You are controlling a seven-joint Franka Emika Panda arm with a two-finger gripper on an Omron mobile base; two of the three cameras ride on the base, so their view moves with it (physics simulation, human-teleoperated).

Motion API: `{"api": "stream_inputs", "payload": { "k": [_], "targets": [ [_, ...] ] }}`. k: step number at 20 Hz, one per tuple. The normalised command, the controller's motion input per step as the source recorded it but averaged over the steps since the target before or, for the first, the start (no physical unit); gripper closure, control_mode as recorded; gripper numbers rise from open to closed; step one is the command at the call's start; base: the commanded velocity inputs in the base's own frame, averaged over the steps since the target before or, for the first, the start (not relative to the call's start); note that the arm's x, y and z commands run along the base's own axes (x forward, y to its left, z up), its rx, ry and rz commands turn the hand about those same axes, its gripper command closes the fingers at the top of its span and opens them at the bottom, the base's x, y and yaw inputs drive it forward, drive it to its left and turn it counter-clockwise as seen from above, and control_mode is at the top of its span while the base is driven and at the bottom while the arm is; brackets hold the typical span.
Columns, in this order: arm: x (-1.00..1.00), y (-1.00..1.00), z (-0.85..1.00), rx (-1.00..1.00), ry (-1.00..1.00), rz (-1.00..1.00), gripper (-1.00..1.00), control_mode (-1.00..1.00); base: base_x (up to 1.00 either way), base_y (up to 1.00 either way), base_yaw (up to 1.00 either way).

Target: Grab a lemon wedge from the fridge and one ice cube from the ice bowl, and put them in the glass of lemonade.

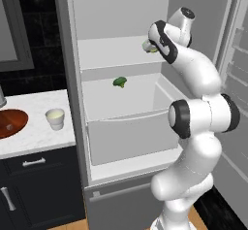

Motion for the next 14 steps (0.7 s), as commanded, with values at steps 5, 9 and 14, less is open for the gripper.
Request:
{"api": "stream_inputs", "payload": {
  "k": [5, 9, 14],
  "targets": [
    [0.59, 0.00, -0.12, 0.00, 0.00, 0.04, -1.00, -1.00, 0.00, 0.00, 0.00],
    [0.56, 0.00, -0.07, 0.00, 0.00, 0.03, -1.00, -1.00, 0.00, 0.00, 0.00],
    [0.23, 0.06, -0.21, -0.02, 0.00, 0.04, 1.00, -1.00, 0.00, 0.00, 0.00]
  ]
}}
